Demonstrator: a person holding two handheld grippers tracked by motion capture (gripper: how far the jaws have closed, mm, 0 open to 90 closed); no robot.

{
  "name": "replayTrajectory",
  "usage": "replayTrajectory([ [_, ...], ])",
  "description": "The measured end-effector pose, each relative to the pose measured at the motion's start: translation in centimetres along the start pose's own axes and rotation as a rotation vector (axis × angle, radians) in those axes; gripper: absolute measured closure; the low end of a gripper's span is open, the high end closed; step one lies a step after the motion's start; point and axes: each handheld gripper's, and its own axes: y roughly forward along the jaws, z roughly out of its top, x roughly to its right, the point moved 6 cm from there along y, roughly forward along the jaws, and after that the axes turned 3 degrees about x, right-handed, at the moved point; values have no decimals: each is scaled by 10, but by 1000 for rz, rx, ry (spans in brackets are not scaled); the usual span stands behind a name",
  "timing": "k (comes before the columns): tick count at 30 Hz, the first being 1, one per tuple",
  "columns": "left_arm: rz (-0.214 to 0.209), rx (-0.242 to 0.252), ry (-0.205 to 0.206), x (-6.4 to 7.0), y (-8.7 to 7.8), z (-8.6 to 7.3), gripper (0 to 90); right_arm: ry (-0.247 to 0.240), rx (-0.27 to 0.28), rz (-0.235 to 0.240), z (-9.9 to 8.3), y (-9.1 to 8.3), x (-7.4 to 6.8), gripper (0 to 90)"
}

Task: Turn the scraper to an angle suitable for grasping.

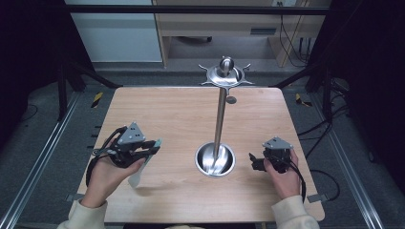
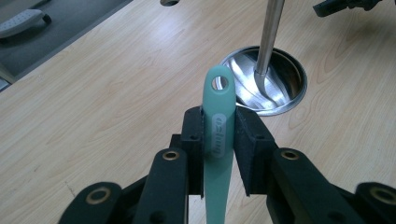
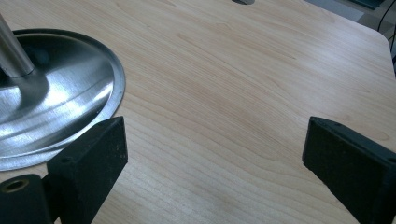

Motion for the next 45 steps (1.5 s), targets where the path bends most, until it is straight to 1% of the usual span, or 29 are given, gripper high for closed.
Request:
replayTrajectory([
  [3, -8, 12, 2, 3, 0, 3, 742, 1, 0, -8, 0, -1, 2, 82],
  [5, -14, 25, 5, 6, -1, 5, 742, 11, -1, -18, 1, -3, 5, 101],
  [6, -17, 25, 14, 7, -2, 6, 742, 31, -23, -19, 1, -5, 7, 106],
  [7, -16, 36, 12, 8, -3, 8, 742, 31, -23, -19, 1, -5, 7, 106],
  [8, -17, 40, 13, 9, -3, 9, 742, 45, -51, -11, 1, -7, 9, 105],
  [11, -22, 54, 16, 12, -4, 11, 742, 50, -56, -7, 0, -7, 11, 105],
  [14, -25, 64, 12, 17, -3, 13, 742, 58, -24, -19, 2, -7, 12, 110],
  [17, -38, 65, 13, 24, 2, 14, 742, 66, -13, -18, 3, -8, 14, 113],
  [18, -47, 65, 23, 29, 4, 15, 742, 81, -3, -35, 4, -9, 17, 123],
  [19, -47, 65, 23, 29, 4, 15, 742, 81, -3, -35, 4, -9, 17, 123],
  [20, -45, 63, 33, 32, 6, 17, 742, 86, 2, -50, 5, -10, 20, 141],
  [21, -45, 63, 33, 32, 6, 17, 742, 86, 2, -50, 5, -10, 20, 141],
  [22, -42, 63, 36, 33, 6, 19, 742, 86, 6, -63, 5, -10, 22, 148],
  [23, -40, 69, 38, 34, 6, 20, 742, 93, 33, -86, 8, -13, 25, 153],
  [25, -45, 79, 39, 34, 3, 22, 742, 100, 39, -91, 8, -14, 25, 153],
  [27, -44, 90, 41, 34, 0, 25, 742, 120, 43, -105, 9, -15, 26, 154],
  [29, -39, 99, 43, 32, -4, 28, 742, 146, 33, -110, 8, -15, 28, 151],
  [30, -35, 102, 44, 32, -6, 30, 742, 146, 33, -110, 8, -15, 28, 151],
  [31, -23, 110, 48, 30, -10, 33, 742, 169, 32, -77, 7, -14, 28, 143],
  [34, -24, 120, 48, 28, -13, 37, 742, 166, 20, -74, 6, -13, 28, 143],
  [36, -20, 124, 46, 25, -14, 41, 742, 173, 3, -53, 5, -13, 26, 152],
  [37, -16, 128, 35, 21, -13, 44, 742, 184, -12, -34, 4, -12, 25, 156],
  [38, -16, 128, 35, 21, -13, 44, 742, 195, -37, -16, 3, -12, 23, 156],
  [40, -23, 141, 4, 16, -13, 47, 742, 196, -41, -8, 3, -11, 22, 159],
  [41, -27, 143, -5, 13, -13, 48, 742, 198, -40, 11, 3, -10, 20, 164],
  [42, -25, 152, -12, 11, -13, 49, 743, 195, -45, 14, 3, -9, 19, 164],
  [43, -15, 157, -14, 7, -15, 52, 742, 188, -29, 9, 5, -9, 17, 165],
  [44, -15, 157, -14, 7, -15, 52, 742, 188, -29, 9, 5, -9, 17, 165],
  [45, -10, 161, -16, 6, -16, 54, 742, 179, 5, -9, 6, -8, 17, 165],
])
